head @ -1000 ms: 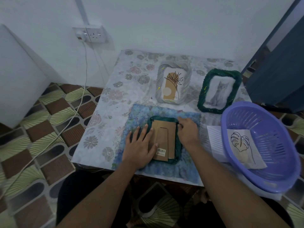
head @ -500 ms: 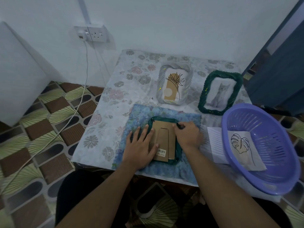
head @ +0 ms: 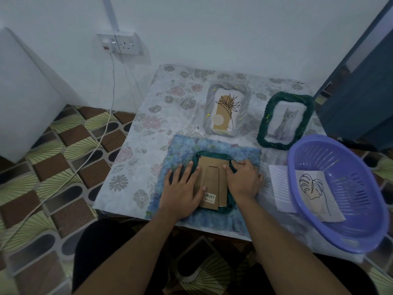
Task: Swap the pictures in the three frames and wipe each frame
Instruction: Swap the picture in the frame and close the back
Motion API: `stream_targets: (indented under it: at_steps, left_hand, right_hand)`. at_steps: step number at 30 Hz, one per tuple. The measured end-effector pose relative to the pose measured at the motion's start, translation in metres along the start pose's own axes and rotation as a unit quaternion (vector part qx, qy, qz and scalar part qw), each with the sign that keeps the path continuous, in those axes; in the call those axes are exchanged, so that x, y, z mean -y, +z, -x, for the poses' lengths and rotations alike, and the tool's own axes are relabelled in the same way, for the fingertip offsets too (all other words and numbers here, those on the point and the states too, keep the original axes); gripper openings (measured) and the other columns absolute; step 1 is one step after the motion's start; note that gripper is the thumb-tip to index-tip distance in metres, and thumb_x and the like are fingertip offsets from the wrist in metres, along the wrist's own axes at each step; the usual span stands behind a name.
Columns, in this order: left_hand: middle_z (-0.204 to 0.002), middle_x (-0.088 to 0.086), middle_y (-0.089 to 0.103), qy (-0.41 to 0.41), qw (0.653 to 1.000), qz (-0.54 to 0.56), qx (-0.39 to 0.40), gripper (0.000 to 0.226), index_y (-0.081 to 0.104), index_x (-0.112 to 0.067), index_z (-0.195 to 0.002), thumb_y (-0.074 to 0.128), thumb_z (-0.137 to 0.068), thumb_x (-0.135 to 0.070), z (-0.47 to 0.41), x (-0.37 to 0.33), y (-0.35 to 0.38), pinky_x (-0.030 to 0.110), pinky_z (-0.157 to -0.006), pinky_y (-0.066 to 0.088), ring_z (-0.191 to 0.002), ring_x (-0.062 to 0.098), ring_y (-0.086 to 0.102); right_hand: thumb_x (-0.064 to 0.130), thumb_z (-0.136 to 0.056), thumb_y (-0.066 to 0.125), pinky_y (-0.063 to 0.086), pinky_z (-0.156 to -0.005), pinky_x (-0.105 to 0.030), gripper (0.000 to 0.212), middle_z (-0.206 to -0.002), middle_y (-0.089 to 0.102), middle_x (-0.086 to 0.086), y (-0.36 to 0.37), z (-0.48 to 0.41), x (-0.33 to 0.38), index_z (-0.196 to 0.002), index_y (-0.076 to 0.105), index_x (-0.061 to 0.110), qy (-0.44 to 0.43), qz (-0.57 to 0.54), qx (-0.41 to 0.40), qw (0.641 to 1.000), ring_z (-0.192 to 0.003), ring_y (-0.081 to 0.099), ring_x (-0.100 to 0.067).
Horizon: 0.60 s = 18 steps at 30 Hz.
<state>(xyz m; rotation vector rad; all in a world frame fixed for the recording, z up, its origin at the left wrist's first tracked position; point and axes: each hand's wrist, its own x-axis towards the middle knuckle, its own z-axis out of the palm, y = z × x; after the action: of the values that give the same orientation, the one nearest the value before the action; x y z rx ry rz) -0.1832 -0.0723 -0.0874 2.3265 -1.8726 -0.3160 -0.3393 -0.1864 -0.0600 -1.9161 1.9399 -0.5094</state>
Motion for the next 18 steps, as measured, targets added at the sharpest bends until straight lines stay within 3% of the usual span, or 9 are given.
stream_targets:
  at_steps: [4,10,18]
  left_hand:
    - [-0.165,-0.007,0.002,-0.001,1.0,0.006,-0.008,0.07,0.009,-0.034,-0.157,0.012,-0.095,-0.068,0.0,0.001,0.0,0.051,-0.121,0.001,-0.152,0.022,0.0]
    - [-0.165,-0.006,0.004,-0.003,1.0,0.006,-0.01,0.072,0.011,-0.034,-0.156,0.01,-0.093,-0.069,0.0,0.0,0.001,0.052,-0.12,0.003,-0.152,0.021,0.001]
    - [-0.165,-0.005,0.011,-0.008,1.0,0.008,-0.021,0.076,0.019,-0.032,-0.156,0.012,-0.09,-0.071,0.0,-0.001,0.0,0.051,-0.121,0.003,-0.151,0.023,0.007]
  right_hand:
    - [0.051,-0.089,0.065,0.033,-0.101,-0.042,0.04,-0.124,0.058,0.002,0.001,-0.002,0.002,-0.123,0.068,0.03,0.025,-0.015,0.024,0.999,-0.119,0.05,-0.024]
    - [0.047,-0.082,0.075,0.04,-0.1,-0.042,0.03,-0.12,0.062,0.0,0.003,-0.007,0.006,-0.107,0.073,0.031,0.081,-0.106,0.026,0.991,-0.115,0.055,-0.026]
    - [0.04,-0.08,0.078,0.045,-0.1,-0.048,0.022,-0.117,0.063,0.0,0.008,-0.011,0.007,-0.099,0.074,0.029,0.086,-0.139,0.027,0.986,-0.112,0.058,-0.025]
